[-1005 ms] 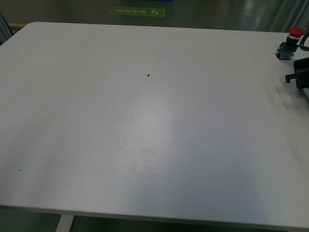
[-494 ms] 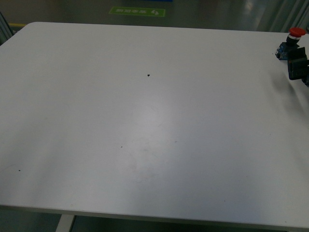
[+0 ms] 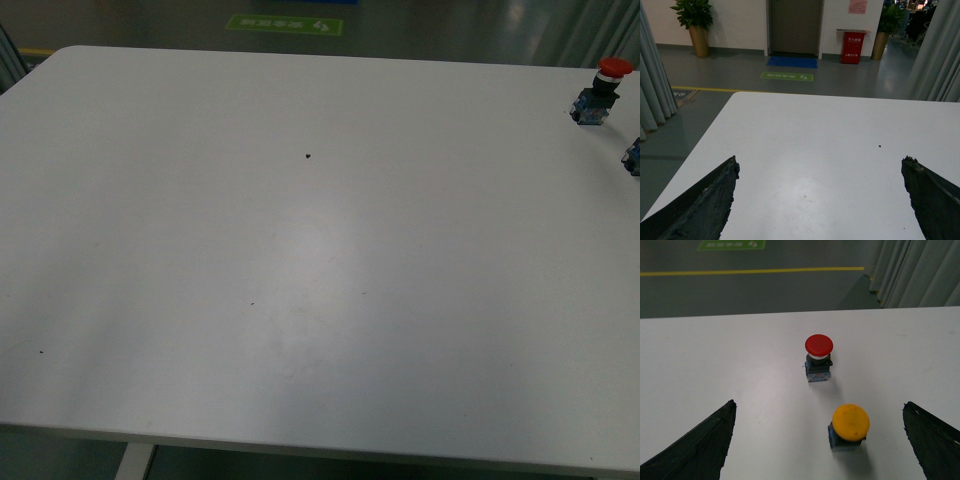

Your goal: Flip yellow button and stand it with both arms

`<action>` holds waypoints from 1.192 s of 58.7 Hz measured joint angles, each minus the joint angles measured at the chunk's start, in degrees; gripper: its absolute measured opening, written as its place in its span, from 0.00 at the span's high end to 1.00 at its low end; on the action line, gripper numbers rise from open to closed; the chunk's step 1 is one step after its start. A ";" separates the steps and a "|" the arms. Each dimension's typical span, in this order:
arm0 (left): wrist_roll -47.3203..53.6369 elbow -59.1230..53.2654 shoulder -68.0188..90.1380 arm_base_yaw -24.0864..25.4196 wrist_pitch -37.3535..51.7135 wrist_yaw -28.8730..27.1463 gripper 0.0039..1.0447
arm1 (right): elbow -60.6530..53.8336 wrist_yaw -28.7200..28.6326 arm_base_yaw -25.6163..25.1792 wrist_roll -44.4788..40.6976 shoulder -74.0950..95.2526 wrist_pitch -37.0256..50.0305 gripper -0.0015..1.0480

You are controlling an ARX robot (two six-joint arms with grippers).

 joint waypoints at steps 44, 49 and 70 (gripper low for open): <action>-0.02 0.00 -0.04 0.00 0.00 0.00 0.06 | -40.09 1.16 5.22 -1.84 -20.65 37.62 0.97; 0.00 0.00 -0.04 0.00 0.00 0.00 0.06 | -42.42 4.35 7.28 -1.81 -24.17 36.24 0.97; 0.00 0.00 -0.04 0.00 0.00 0.00 0.06 | -49.16 4.63 8.76 -1.84 -41.05 26.38 0.97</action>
